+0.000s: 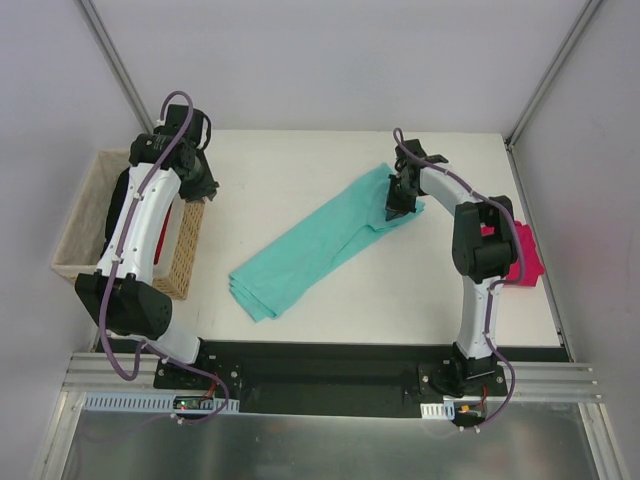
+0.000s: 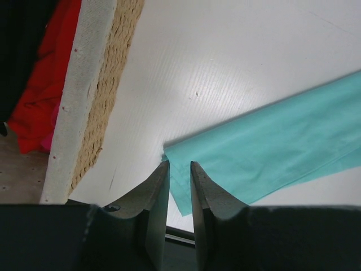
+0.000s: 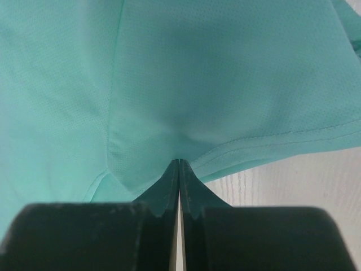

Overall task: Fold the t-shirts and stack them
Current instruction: Rotate the tshirt 90 degrees

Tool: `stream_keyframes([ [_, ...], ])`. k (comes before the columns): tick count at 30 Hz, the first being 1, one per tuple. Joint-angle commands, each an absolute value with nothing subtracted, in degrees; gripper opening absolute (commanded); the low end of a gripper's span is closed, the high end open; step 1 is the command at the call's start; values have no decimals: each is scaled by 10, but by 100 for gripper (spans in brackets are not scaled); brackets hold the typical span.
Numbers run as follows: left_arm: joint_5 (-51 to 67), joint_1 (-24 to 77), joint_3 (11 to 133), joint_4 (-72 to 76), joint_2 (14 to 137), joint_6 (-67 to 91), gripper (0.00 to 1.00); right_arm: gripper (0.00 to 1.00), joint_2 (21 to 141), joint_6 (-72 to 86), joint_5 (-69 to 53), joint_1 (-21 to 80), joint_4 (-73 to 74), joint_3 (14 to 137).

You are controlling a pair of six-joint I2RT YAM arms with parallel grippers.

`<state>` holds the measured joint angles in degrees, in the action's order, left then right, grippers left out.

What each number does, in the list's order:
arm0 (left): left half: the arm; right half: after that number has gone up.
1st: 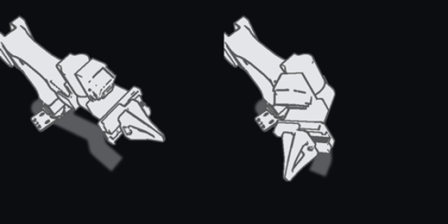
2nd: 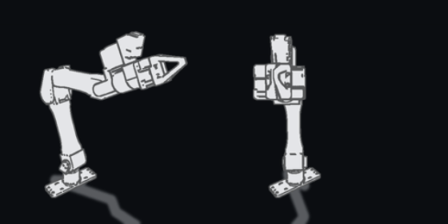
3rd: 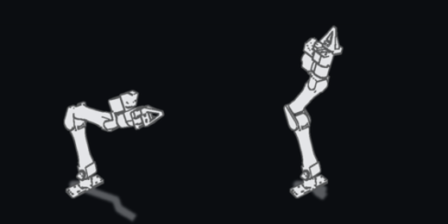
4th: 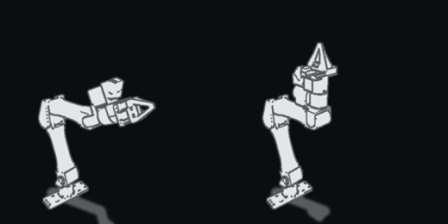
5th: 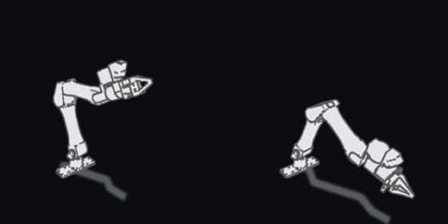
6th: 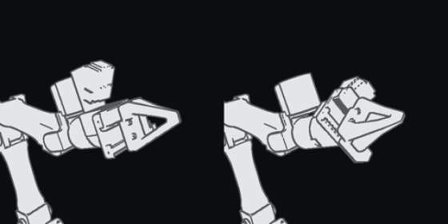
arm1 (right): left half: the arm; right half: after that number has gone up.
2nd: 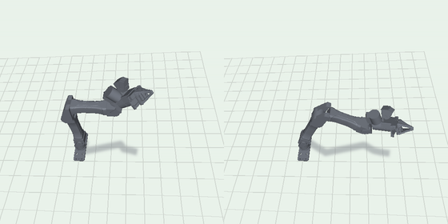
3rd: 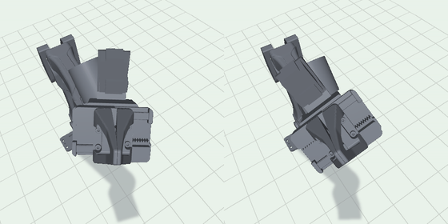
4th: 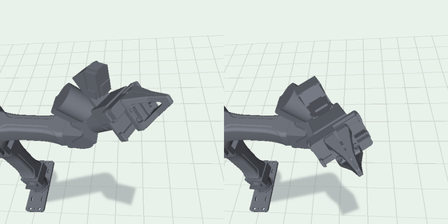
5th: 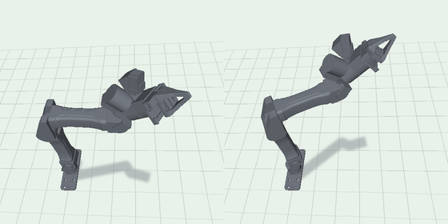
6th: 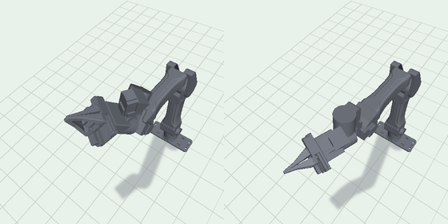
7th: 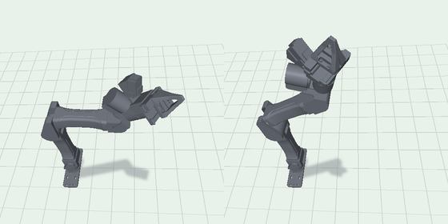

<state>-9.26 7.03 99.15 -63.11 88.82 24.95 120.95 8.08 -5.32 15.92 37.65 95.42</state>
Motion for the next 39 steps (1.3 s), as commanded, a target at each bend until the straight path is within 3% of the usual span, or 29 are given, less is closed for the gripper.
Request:
stream_keyframes([
  [1,-106,68,1027,-659,903,258,21,1,1213,106,-50,156,371,948],
  [14,-126,68,1075,-671,948,252,21,1,1246,136,-54,145,397,963],
  [29,-124,61,1095,-679,971,253,22,1,1360,99,-51,134,471,1155],
  [39,-131,55,1099,-699,973,248,22,1,1442,20,-119,129,470,1266],
])
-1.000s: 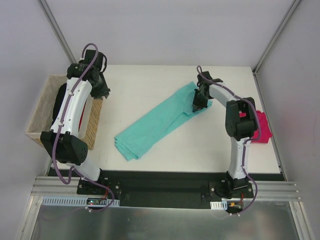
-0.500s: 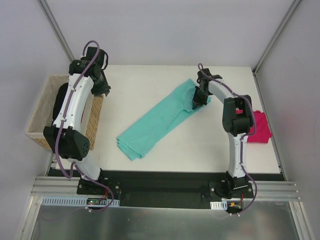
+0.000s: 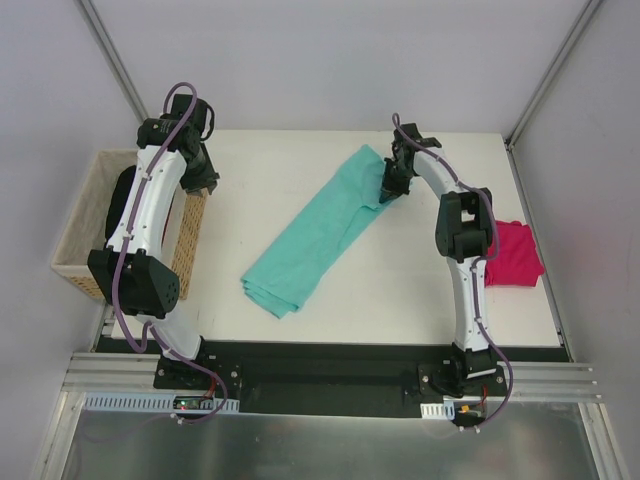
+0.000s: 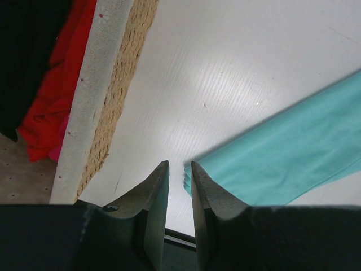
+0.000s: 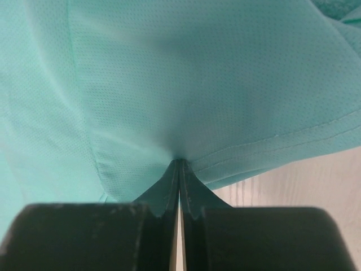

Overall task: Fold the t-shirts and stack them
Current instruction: Rotate the tshirt 90 degrees

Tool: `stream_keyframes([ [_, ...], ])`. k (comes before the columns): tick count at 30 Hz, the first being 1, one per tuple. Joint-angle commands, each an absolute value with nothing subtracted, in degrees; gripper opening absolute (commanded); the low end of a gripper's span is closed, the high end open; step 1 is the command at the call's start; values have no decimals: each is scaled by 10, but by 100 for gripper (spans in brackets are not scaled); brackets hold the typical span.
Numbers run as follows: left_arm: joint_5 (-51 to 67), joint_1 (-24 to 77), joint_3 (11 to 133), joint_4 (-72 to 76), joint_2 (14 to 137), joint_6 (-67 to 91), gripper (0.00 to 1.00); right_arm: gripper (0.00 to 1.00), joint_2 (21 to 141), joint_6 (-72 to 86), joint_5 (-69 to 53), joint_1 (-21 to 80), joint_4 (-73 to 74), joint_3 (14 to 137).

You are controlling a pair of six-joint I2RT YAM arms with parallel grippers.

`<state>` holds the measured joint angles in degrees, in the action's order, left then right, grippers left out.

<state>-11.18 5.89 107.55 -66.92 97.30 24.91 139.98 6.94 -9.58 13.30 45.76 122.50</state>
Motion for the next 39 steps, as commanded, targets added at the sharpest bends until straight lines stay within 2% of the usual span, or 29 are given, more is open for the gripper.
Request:
stream_keyframes([
  [1,-132,54,1099,-700,974,247,22,1,1447,13,-123,128,472,1275],
  [14,-142,54,1089,-720,967,231,21,1,1463,-51,-235,149,448,1324],
  [24,-139,54,1057,-715,948,222,21,1,1457,-86,-222,181,450,1343],
  [28,-132,54,1026,-708,941,216,21,29,1437,-105,-165,176,454,1343],
  [30,-130,54,996,-684,930,212,21,38,1418,-111,-146,167,460,1333],
  [34,-100,54,891,-627,925,209,21,44,1313,-119,-113,138,445,1285],
  [39,-76,54,814,-547,964,214,18,44,1214,-107,-101,123,423,1225],
])
